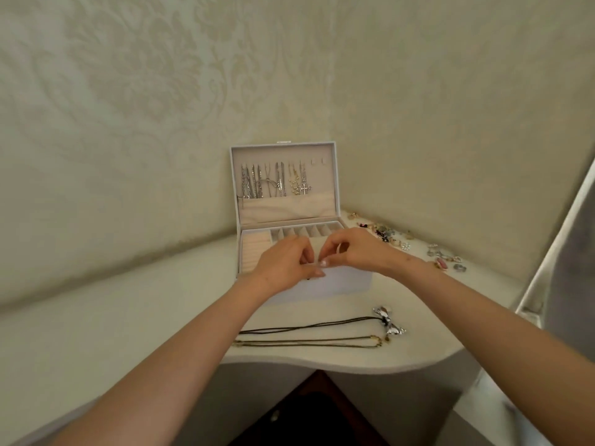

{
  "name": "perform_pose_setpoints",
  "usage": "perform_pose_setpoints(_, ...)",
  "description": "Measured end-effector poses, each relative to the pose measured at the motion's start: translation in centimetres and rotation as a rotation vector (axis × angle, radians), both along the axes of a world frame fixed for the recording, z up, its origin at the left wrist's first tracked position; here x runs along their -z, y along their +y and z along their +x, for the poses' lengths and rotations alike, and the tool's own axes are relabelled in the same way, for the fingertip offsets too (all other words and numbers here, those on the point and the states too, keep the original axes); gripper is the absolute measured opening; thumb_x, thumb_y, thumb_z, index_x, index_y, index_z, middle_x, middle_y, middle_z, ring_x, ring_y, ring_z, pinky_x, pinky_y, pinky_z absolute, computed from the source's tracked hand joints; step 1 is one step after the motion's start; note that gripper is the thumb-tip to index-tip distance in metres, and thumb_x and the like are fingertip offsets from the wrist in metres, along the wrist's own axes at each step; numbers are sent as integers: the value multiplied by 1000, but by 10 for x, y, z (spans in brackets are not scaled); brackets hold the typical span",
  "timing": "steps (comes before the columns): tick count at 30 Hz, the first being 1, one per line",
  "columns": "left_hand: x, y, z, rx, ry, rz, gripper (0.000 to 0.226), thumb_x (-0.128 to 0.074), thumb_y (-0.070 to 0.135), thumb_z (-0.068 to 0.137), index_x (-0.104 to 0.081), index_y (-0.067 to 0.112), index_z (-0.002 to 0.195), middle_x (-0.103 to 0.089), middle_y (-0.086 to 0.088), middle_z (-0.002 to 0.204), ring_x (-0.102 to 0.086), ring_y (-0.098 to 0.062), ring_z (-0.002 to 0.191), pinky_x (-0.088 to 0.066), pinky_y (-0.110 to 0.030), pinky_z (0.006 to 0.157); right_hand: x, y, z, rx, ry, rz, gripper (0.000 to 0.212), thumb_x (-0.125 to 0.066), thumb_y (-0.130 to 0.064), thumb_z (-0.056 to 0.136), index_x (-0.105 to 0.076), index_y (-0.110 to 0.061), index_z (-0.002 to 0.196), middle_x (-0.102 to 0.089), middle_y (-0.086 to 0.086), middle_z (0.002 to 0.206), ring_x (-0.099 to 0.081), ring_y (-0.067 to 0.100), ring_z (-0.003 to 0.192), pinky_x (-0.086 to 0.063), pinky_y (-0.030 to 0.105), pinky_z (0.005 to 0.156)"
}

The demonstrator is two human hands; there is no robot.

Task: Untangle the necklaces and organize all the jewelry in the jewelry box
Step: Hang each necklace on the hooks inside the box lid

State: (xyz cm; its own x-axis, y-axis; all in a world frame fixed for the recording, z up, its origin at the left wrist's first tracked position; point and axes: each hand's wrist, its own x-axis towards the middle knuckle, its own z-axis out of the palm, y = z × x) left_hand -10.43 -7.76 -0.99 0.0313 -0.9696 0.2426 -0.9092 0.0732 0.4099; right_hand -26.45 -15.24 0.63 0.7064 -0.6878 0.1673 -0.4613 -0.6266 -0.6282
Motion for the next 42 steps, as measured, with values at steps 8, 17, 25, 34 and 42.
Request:
perform_pose_setpoints(8, -5, 7, -3, 9, -95, -29, 28, -77, 29, 74, -55, 16, 86, -53, 3, 85, -52, -17, 81, -33, -27, 65, 6, 8, 1, 52, 1, -63, 17, -82, -9, 67, -69, -16, 76, -57, -6, 65, -48, 8, 61, -36, 19, 58)
perform_pose_setpoints(17, -10, 26, -6, 66, -43, 34, 26, -79, 25, 72, -55, 17, 80, -53, 9, 72, -51, -12, 71, -37, -23, 59, 1, 21, -8, -8, 1, 34, 18, -81, -6, 67, -67, -17, 67, -59, -9, 60, -51, -1, 55, -41, 15, 59)
perform_pose_setpoints(25, -18, 47, -25, 97, -176, -62, 25, -68, 36, 81, -47, 24, 82, -48, 14, 74, -47, -9, 73, -36, -27, 63, -8, 27, -14, -124, 57, 147, 18, -74, -4, 73, -67, -19, 67, -58, -14, 56, -47, -2, 53, -36, 13, 57)
perform_pose_setpoints(34, 11, 48, -65, 268, -570, -98, 35, -44, 43, 96, -57, 17, 115, -68, -7, 98, -61, -26, 93, -41, -33, 76, -10, 22, -27, -94, -118, 337, 13, -59, -5, 87, -71, -11, 85, -67, 7, 76, -57, 13, 66, -46, 19, 59)
perform_pose_setpoints(42, 26, 34, -76, 305, -636, -97, 19, -45, 18, 93, -57, 4, 96, -66, -15, 90, -60, -34, 78, -44, -37, 63, -9, 23, -26, -84, -122, 333, 10, -62, -8, 87, -71, -12, 86, -69, 7, 79, -59, 11, 68, -46, 16, 60)
